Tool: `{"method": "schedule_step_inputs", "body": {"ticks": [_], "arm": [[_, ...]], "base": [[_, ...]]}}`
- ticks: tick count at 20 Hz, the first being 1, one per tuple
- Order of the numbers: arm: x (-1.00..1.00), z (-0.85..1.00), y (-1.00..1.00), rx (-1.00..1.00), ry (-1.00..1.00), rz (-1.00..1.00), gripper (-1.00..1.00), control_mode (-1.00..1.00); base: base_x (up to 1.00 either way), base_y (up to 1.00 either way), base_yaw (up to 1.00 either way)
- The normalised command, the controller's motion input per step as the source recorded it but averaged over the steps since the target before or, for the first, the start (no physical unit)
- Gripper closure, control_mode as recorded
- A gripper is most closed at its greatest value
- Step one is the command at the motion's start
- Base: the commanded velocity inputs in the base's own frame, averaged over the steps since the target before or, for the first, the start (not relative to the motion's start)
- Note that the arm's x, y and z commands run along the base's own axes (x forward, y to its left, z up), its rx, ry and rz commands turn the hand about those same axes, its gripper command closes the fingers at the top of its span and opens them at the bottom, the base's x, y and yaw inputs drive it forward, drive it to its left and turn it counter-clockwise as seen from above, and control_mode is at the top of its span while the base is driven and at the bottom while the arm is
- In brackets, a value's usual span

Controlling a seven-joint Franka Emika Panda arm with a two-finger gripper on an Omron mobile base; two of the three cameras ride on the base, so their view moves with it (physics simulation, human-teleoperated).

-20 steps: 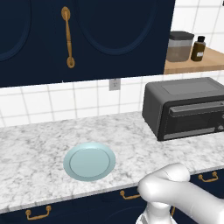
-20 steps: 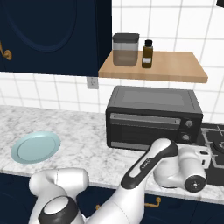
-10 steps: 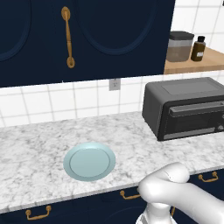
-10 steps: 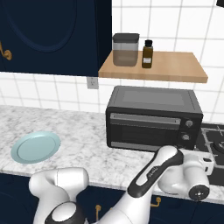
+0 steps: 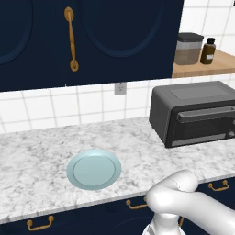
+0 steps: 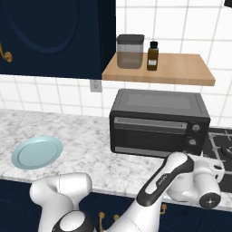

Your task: Pick up the kebab skewer and baguette bread, and place them inside the toaster oven. Close the toaster oven door and start by setting the timer.

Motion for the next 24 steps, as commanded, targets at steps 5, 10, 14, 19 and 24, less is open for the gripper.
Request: {"method": "schedule_step_inputs", "body": {"ticks": [5, 10, 14, 19, 24], "arm": [[0.0, 0.01, -0.15, 0.32, -0.02, -0.02, -1.0, -1.0], [0.0, 0.03, -0.02, 0.32, -0.09, 0.0, -1.0, -1.0], [0.01, 0.05, 0.0, 0.29, -0.09, 0.0, -1.0, -1.0], [0.0, 0.0, 0.0, 0.25, -0.03, 0.0, -1.0, -1.0], [0.0, 0.02, 0.0, 0.19, 0.0, 0.0, -1.0, -1.0]], "base": [[0.0, 0.0, 0.0], [0.0, 0.0, 0.0], [0.0, 0.0, 0.0], [0.0, 0.0, 0.0], [0.0, 0.0, 0.0]]}}
